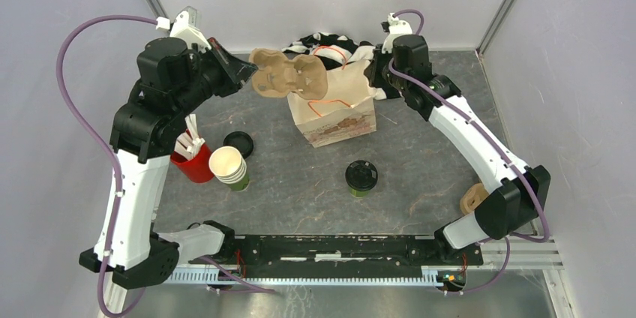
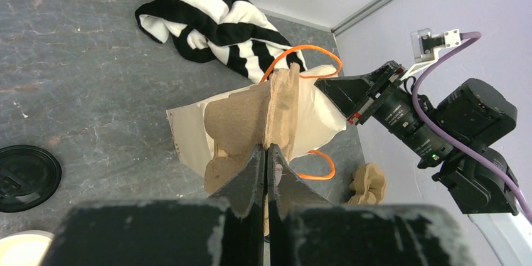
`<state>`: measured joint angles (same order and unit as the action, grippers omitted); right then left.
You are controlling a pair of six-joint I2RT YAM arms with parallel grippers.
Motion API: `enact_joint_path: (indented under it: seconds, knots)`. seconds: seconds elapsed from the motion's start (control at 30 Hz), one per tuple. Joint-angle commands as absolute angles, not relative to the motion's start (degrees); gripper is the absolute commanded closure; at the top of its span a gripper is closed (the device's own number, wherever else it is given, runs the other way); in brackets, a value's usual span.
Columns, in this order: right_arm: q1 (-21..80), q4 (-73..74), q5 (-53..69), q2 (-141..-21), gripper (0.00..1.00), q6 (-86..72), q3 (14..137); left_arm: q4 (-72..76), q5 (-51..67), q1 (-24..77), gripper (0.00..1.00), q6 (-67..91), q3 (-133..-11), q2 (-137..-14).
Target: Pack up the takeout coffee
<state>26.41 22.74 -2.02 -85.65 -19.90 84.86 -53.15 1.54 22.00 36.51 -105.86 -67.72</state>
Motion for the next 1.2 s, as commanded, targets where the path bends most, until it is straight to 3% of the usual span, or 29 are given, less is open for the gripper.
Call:
enact_joint_path:
  seconds: [0.0,0.7,0.93,1.17]
  knots:
    - [27.26,18.15,-0.16,-84.64,1.00,-24.98,84.34,-50.80,2.30,22.06,0.98,38.26,-103.97,-67.65]
    - [30.32,13.09,0.88,-86.34,1.00,-41.47,79.04,-59.62,-3.20,21.08,0.98,44.28,-102.36,-69.53]
    - [30.40,11.38,0.75,-86.13,1.00,-42.16,77.53,-51.02,6.07,20.79,0.98,50.72,-95.60,-69.06]
    - [30.37,12.38,1.84,-87.01,1.00,-41.30,78.46,-48.13,6.89,20.48,0.98,54.44,-91.22,-68.99]
